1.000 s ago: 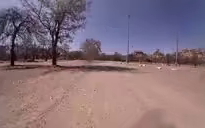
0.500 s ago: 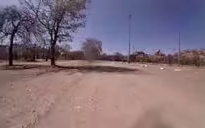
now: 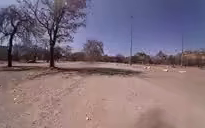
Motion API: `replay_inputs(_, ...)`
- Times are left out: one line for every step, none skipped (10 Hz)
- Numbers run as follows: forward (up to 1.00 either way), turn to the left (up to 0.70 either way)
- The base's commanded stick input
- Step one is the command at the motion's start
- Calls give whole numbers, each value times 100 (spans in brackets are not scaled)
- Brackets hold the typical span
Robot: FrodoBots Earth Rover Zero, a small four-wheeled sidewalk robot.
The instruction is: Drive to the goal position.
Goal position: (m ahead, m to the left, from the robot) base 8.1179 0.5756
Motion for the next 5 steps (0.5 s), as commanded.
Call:
replay_inputs(100, 0)
replay_inputs(100, 0)
replay_inputs(100, 0)
replay_inputs(100, 0)
replay_inputs(100, 0)
